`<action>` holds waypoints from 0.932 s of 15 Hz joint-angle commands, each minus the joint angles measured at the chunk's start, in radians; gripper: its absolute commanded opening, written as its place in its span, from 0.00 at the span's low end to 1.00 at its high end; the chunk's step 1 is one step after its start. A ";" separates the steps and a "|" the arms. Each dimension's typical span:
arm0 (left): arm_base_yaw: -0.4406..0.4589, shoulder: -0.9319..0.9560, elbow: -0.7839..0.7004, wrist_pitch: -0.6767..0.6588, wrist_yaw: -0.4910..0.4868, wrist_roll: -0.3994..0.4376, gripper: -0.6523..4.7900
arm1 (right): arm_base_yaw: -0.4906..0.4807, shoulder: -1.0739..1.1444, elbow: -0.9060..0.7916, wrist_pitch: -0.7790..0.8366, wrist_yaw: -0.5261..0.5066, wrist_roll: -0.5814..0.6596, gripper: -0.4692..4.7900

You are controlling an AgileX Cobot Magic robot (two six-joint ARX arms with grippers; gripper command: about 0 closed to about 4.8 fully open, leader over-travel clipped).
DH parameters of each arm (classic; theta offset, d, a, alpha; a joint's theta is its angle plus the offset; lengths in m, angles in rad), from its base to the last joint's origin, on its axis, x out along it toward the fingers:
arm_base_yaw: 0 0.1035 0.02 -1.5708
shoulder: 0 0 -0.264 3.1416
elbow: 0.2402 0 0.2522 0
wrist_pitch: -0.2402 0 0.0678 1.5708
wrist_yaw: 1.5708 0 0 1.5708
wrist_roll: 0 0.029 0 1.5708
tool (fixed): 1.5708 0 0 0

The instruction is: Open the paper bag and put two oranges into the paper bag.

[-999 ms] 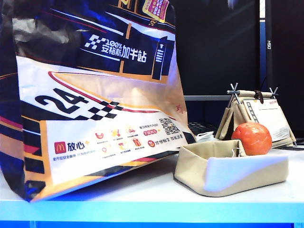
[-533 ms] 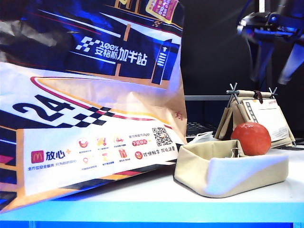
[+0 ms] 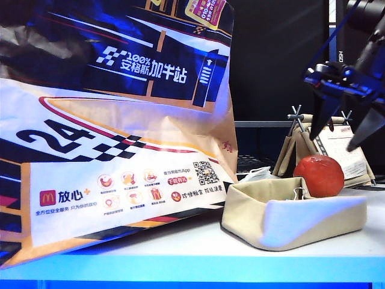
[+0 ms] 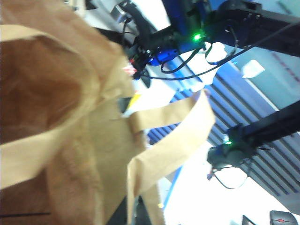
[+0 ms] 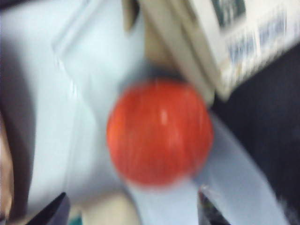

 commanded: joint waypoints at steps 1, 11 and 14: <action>0.000 -0.002 0.005 0.007 -0.004 0.003 0.11 | 0.001 0.067 0.003 0.102 -0.006 0.000 0.77; 0.000 0.002 0.005 -0.008 -0.070 0.003 0.11 | 0.002 0.226 0.003 0.219 -0.006 0.023 0.87; 0.000 0.006 0.005 -0.023 -0.070 0.003 0.11 | 0.002 0.259 0.003 0.272 -0.007 0.055 0.82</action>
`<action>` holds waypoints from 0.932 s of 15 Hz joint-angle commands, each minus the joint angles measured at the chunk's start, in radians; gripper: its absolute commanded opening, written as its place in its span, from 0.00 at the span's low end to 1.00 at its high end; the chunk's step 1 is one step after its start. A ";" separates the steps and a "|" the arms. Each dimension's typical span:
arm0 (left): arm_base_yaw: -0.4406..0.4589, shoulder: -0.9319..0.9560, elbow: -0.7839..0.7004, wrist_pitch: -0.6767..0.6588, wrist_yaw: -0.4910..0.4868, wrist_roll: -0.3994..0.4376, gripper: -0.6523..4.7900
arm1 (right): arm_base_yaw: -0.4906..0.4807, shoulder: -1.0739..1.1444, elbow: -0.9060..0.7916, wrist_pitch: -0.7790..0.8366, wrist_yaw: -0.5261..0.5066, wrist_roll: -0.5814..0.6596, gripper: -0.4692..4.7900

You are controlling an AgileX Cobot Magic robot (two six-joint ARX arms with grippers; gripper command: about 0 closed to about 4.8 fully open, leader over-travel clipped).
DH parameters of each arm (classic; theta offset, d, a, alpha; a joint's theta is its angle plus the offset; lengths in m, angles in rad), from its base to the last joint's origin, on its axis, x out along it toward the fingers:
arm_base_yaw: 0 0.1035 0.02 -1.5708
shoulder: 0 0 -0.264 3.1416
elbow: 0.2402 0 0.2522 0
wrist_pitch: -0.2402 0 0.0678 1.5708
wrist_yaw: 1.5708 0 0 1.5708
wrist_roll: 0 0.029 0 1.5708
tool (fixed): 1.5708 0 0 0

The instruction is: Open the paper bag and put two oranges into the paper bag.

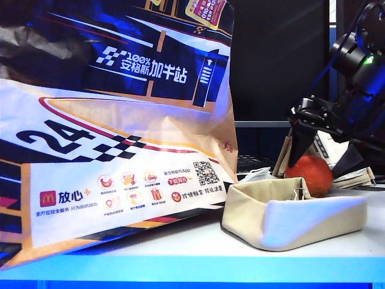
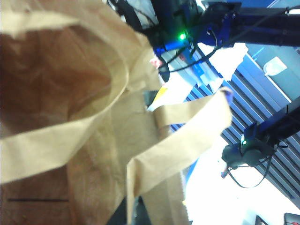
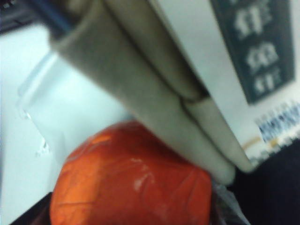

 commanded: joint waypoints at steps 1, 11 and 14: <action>0.000 0.001 0.005 -0.005 0.002 0.003 0.11 | 0.002 0.038 -0.005 0.018 0.010 0.038 0.73; 0.000 0.001 0.005 -0.013 0.002 0.003 0.11 | 0.051 0.058 -0.005 -0.041 -0.173 0.039 0.09; 0.000 0.001 0.005 -0.011 0.002 0.003 0.11 | 0.128 -0.059 -0.004 -0.034 -0.147 0.038 0.09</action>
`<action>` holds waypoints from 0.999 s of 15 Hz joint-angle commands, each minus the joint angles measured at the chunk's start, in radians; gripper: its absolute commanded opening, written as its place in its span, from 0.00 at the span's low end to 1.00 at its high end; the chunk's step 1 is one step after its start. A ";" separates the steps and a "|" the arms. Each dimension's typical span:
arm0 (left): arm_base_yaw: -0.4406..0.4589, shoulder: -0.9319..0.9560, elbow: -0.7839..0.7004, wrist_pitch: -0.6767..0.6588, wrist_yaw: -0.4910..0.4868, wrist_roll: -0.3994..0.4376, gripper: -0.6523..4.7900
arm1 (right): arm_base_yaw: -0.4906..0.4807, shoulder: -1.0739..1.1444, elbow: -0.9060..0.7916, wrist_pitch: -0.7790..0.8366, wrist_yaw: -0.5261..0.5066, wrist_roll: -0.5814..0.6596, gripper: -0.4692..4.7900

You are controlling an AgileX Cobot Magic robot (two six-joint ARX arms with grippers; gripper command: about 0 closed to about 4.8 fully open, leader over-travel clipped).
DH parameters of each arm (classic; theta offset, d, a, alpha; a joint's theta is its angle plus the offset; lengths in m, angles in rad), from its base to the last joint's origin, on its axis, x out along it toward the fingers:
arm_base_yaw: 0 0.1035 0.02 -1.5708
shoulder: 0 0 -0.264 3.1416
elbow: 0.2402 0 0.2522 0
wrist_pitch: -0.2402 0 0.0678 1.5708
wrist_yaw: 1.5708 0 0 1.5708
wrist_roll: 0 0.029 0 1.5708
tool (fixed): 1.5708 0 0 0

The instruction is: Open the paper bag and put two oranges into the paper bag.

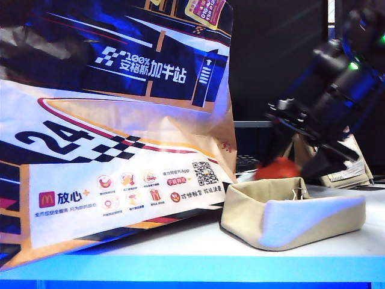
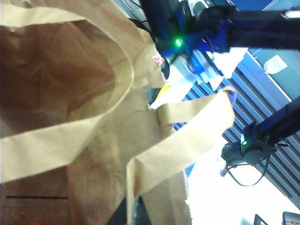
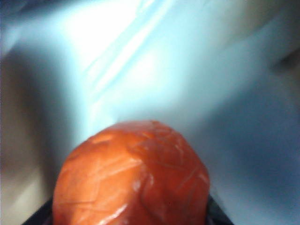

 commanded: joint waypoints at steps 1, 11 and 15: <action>0.000 -0.003 0.005 -0.002 0.005 0.003 0.11 | 0.041 -0.133 -0.001 0.005 0.061 0.002 0.09; 0.000 -0.003 0.005 -0.024 0.070 0.003 0.11 | 0.149 -0.334 0.684 -0.263 -0.044 -0.010 0.08; -0.002 -0.005 0.007 -0.030 0.231 -0.001 0.11 | 0.204 -0.233 0.840 -0.436 -0.055 -0.011 0.08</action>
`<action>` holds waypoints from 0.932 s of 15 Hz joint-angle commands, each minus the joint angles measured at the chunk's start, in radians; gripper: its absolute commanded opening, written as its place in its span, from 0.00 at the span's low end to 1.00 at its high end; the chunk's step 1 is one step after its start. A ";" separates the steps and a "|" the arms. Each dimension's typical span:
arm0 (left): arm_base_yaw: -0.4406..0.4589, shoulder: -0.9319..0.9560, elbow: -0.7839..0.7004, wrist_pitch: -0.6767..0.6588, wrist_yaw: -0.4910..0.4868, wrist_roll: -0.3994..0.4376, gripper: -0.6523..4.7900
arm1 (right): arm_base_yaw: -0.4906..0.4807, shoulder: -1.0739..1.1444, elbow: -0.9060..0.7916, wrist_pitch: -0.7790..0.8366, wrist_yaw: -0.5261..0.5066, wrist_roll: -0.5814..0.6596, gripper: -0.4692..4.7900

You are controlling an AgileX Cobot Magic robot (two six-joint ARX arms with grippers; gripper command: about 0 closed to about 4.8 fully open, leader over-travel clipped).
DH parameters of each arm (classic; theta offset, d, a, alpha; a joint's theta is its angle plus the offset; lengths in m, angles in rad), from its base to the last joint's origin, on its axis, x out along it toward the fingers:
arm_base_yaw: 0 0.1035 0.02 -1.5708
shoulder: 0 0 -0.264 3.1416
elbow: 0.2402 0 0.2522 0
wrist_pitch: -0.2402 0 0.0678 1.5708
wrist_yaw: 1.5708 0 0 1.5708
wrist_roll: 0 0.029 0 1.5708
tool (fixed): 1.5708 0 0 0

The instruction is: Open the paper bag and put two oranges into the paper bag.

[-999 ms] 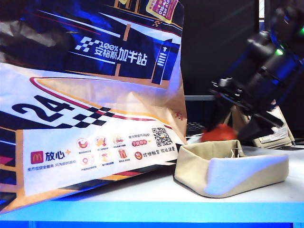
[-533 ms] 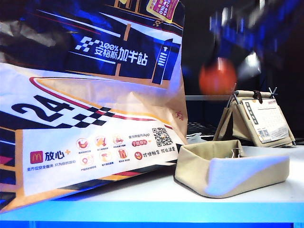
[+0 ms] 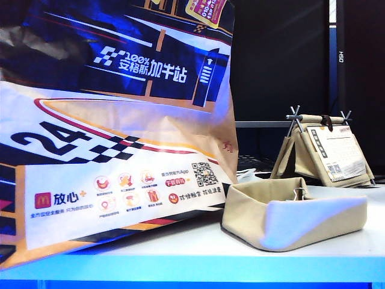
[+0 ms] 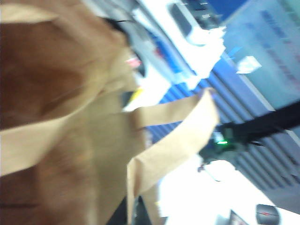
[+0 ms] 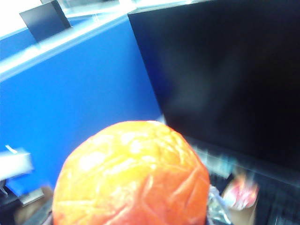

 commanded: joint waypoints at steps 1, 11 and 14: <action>-0.002 -0.004 0.009 -0.007 0.177 -0.002 0.11 | 0.037 0.092 0.016 -0.199 -0.005 -0.031 0.08; -0.001 0.002 0.119 0.007 0.191 -0.041 0.11 | 0.094 0.157 0.016 -0.308 -0.006 -0.075 0.08; -0.001 0.021 0.119 0.011 0.190 -0.034 0.11 | 0.155 0.182 0.016 -0.269 -0.012 -0.074 0.08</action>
